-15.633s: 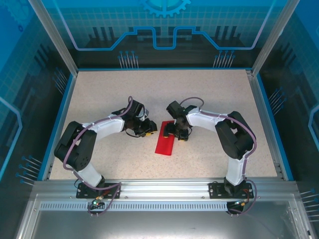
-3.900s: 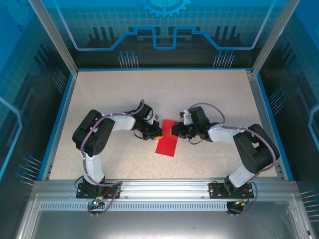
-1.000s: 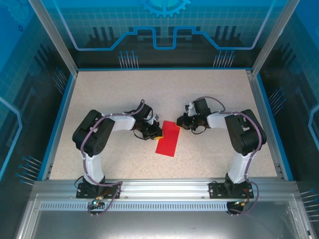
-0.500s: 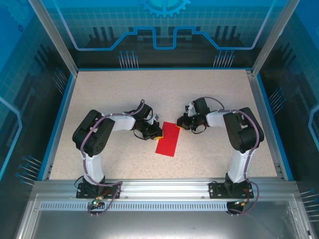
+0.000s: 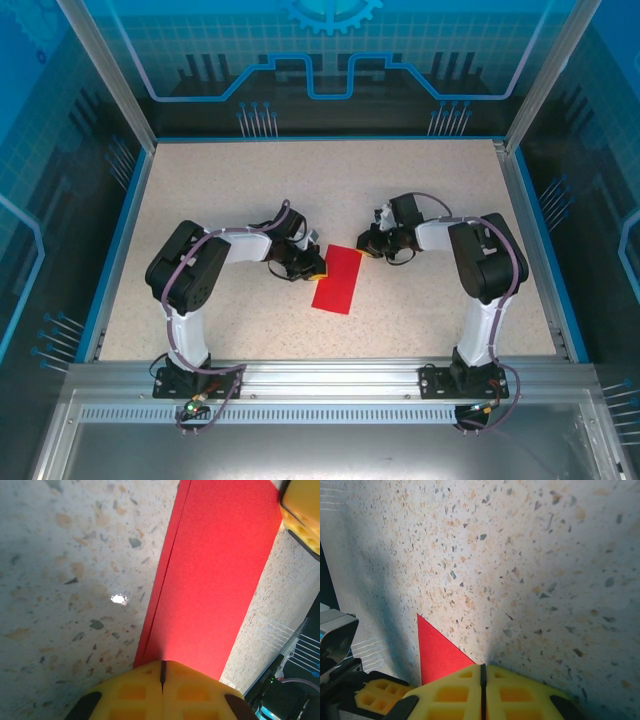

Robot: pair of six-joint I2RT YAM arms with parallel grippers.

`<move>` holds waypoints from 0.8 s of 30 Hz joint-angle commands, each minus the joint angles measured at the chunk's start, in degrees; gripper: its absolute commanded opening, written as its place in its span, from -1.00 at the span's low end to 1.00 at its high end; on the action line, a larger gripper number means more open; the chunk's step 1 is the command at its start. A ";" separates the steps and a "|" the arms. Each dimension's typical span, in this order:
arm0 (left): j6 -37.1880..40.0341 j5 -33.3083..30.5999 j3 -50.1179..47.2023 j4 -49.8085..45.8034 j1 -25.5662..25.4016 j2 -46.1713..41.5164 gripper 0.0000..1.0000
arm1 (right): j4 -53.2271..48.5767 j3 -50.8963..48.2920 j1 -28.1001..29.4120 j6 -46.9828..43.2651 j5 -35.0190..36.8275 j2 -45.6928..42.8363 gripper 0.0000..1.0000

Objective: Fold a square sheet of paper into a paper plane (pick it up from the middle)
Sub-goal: Fold the square sheet of paper in half at the center of the table.

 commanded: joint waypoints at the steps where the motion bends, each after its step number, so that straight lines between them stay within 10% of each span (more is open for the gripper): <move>1: 1.28 -7.42 -3.64 -8.58 -0.85 4.13 -1.00 | -2.21 0.15 -0.69 0.98 1.53 3.35 -0.84; 24: 1.34 -7.36 -3.66 -8.67 -0.86 4.06 -1.00 | -5.85 2.52 -1.15 1.83 2.45 4.08 -0.83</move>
